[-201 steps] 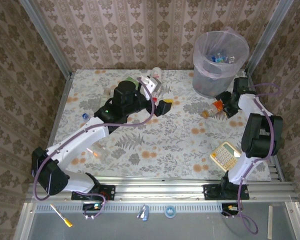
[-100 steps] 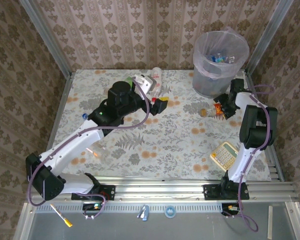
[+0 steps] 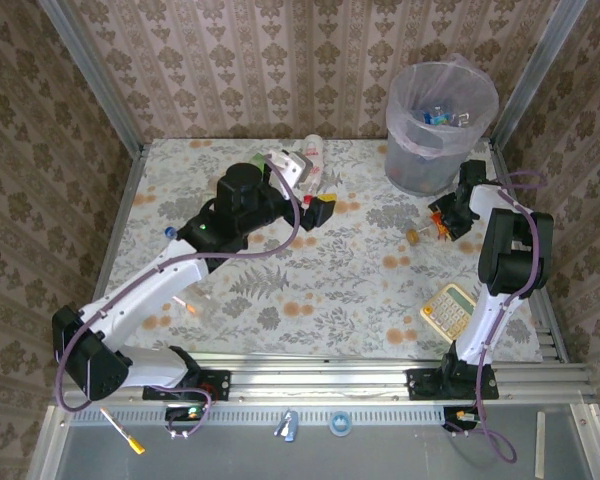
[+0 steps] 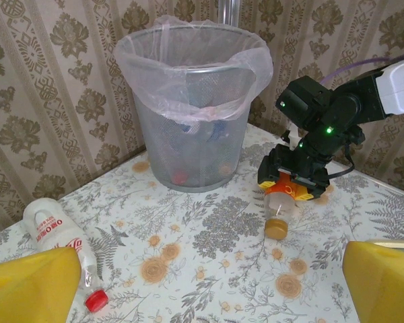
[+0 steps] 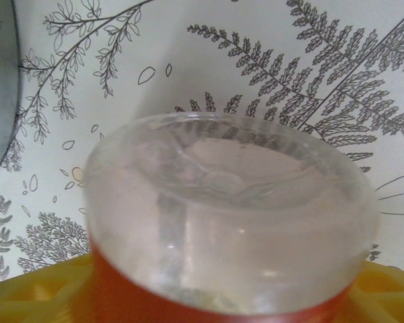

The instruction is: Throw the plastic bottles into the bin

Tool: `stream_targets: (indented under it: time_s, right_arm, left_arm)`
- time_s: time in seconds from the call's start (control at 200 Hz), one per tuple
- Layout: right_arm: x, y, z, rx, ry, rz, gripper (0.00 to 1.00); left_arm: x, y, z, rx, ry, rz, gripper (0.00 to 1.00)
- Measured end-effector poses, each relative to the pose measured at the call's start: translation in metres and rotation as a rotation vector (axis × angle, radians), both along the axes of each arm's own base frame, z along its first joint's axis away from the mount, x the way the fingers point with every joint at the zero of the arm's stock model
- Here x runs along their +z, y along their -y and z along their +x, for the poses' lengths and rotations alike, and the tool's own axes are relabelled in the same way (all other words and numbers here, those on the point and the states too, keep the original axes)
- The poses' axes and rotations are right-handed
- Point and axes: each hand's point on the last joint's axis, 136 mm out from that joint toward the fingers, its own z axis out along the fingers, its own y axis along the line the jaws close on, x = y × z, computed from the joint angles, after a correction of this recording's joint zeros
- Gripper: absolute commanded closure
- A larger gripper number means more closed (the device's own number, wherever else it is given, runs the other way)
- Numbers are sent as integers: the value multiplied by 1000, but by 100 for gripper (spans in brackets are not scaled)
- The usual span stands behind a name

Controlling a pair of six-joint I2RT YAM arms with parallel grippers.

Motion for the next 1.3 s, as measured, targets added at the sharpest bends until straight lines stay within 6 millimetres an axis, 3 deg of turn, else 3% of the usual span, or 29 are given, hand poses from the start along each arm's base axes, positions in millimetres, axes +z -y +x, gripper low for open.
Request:
stream_targets:
  time_s: [0.225,0.71,0.975,1.3]
  right_arm:
    - [-3,-1,-5,7,-10,-1,42]
    - [-1,-1,-16,7,-17,-11,51]
    - [9,-1,-17,8,4,-16,55]
    - [34,-1,-18,8,67,-30,56]
  left_arm:
    - [-1,0,0,0,-1,1,0]
    - [-12,-4,4,13,-17,17,0]
    - [-20,-5,4,11,-29,27,0]
    - [-24,-6,6,16,-33,30,0]
